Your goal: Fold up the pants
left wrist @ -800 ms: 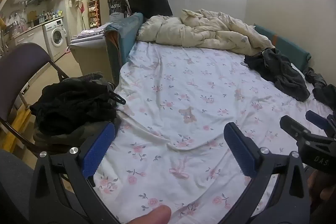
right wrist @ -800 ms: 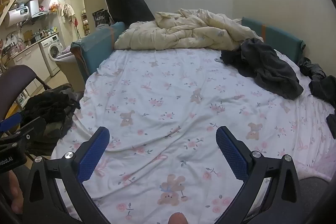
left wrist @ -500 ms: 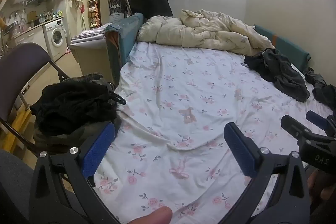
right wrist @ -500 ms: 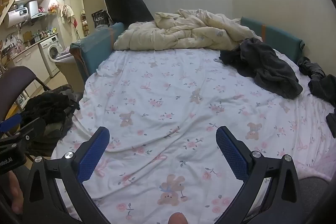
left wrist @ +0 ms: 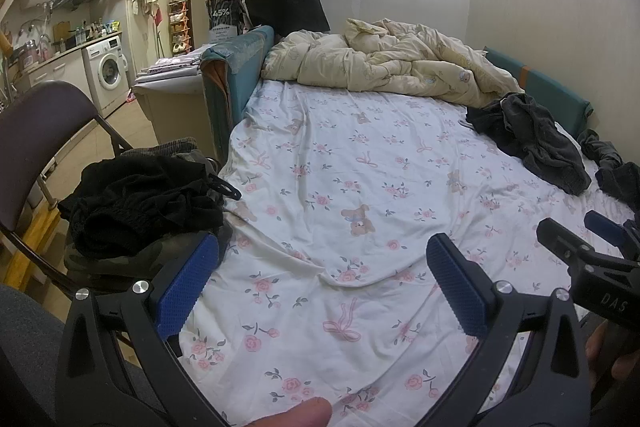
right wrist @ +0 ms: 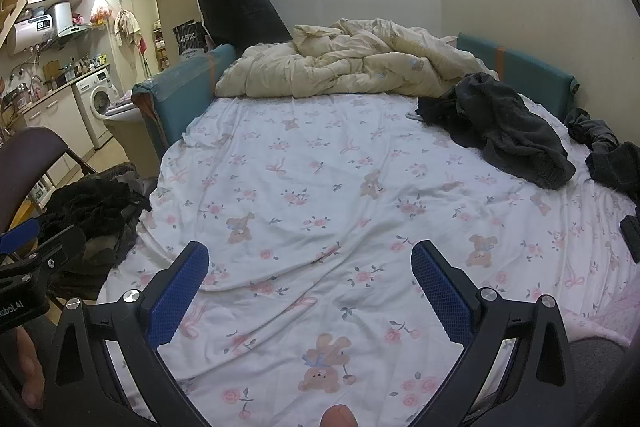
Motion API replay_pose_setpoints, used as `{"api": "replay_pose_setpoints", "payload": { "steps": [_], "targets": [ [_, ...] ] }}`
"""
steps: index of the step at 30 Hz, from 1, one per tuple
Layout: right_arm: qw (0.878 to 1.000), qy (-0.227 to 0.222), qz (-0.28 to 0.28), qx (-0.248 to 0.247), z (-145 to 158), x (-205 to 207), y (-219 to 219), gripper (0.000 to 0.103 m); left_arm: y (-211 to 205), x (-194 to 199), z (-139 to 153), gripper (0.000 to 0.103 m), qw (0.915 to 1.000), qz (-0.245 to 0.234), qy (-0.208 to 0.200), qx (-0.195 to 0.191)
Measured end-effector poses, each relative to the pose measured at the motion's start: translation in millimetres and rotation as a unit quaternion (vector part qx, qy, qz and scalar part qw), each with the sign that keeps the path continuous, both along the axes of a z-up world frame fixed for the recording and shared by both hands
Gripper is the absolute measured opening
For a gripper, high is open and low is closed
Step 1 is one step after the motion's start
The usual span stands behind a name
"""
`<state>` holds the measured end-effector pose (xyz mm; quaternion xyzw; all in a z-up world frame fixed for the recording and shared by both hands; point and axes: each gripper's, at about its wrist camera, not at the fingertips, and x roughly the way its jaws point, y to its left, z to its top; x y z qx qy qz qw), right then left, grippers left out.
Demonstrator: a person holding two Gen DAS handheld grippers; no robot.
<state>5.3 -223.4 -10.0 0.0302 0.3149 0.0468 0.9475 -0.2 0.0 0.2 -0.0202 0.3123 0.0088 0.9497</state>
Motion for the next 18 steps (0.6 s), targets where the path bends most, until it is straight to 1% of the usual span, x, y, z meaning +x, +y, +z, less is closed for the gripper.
{"api": "replay_pose_setpoints", "payload": {
  "steps": [18],
  "targets": [
    [1.0,0.0,0.0,0.001,1.7,-0.4,-2.4,0.103,-0.3,0.2,0.4,0.103,1.0,-0.002,-0.001,0.0]
  ]
}}
